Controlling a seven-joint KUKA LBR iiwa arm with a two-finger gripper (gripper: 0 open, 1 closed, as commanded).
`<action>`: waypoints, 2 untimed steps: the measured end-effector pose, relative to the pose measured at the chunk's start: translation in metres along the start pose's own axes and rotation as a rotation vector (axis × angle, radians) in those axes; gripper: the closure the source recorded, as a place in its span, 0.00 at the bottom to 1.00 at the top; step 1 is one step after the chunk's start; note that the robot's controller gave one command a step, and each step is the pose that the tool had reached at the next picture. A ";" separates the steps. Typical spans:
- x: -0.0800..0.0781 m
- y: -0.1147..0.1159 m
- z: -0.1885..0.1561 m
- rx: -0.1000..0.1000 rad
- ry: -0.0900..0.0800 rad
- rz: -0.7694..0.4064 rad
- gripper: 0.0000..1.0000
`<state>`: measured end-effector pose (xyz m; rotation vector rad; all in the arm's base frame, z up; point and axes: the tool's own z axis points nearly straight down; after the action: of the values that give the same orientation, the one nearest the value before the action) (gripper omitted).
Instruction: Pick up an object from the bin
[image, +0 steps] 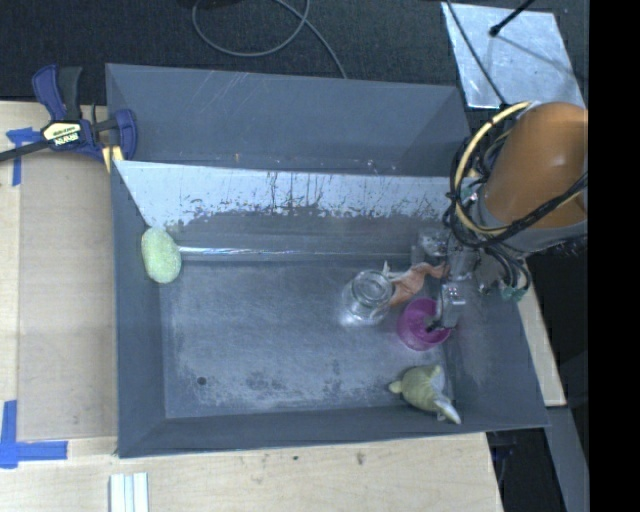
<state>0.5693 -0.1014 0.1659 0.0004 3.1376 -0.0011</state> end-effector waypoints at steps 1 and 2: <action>-0.028 -0.014 0.038 0.003 -0.012 -0.238 0.00; -0.049 -0.024 0.060 -0.003 0.004 -0.433 0.00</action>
Offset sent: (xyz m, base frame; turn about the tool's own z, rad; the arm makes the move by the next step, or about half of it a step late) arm 0.0566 -0.0262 -0.0468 -0.4453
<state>0.6182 -0.1250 0.1062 -0.6743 3.0691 0.0028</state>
